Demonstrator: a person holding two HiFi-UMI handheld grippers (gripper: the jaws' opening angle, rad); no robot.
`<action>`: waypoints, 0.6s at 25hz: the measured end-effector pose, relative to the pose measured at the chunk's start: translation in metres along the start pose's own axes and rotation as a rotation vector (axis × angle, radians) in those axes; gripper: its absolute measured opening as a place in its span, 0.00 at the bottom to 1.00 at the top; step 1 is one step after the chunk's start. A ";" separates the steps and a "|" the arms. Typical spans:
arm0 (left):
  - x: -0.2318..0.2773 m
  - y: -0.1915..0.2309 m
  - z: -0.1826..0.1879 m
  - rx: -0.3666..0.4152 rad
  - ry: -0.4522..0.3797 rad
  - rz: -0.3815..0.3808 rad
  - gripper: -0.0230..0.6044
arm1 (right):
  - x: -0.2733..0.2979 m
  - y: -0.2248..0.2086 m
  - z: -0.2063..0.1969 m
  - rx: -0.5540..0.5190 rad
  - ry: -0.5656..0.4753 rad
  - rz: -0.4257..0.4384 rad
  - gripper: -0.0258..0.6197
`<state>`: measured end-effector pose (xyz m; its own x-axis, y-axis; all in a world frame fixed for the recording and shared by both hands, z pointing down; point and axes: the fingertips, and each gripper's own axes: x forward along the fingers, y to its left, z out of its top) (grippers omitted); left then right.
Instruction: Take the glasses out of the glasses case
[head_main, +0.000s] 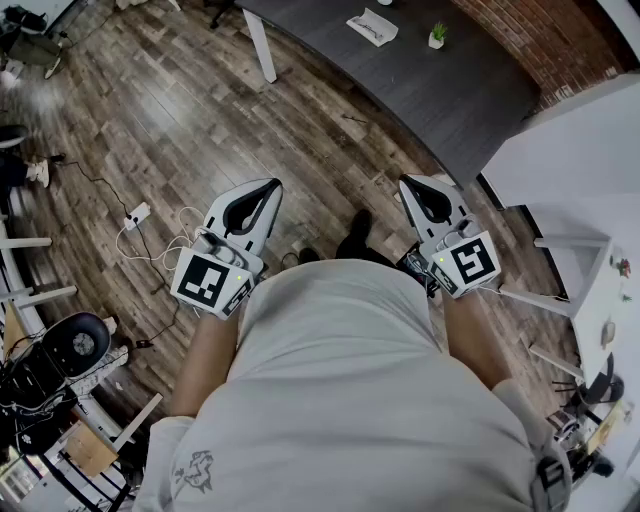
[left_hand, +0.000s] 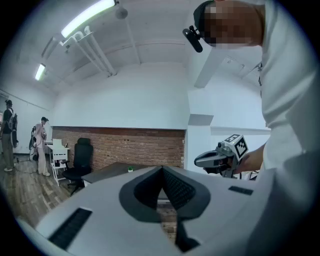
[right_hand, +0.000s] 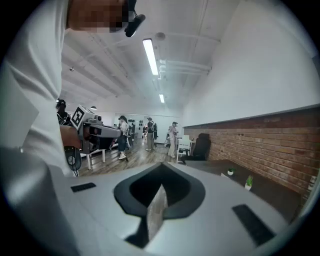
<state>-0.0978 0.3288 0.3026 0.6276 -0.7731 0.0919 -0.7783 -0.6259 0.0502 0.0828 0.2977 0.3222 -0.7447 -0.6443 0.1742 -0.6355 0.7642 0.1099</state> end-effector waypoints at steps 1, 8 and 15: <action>0.000 0.000 0.000 -0.004 0.000 0.000 0.05 | 0.000 0.000 0.001 0.000 0.001 0.000 0.05; 0.005 0.005 -0.001 -0.025 -0.002 0.004 0.05 | 0.006 -0.007 0.001 0.000 0.005 0.005 0.05; 0.011 0.008 -0.003 -0.041 -0.002 0.017 0.05 | 0.010 -0.014 -0.001 0.005 0.010 0.016 0.05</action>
<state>-0.0968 0.3157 0.3071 0.6140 -0.7840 0.0916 -0.7892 -0.6076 0.0894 0.0846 0.2806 0.3235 -0.7529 -0.6314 0.1855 -0.6244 0.7745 0.1017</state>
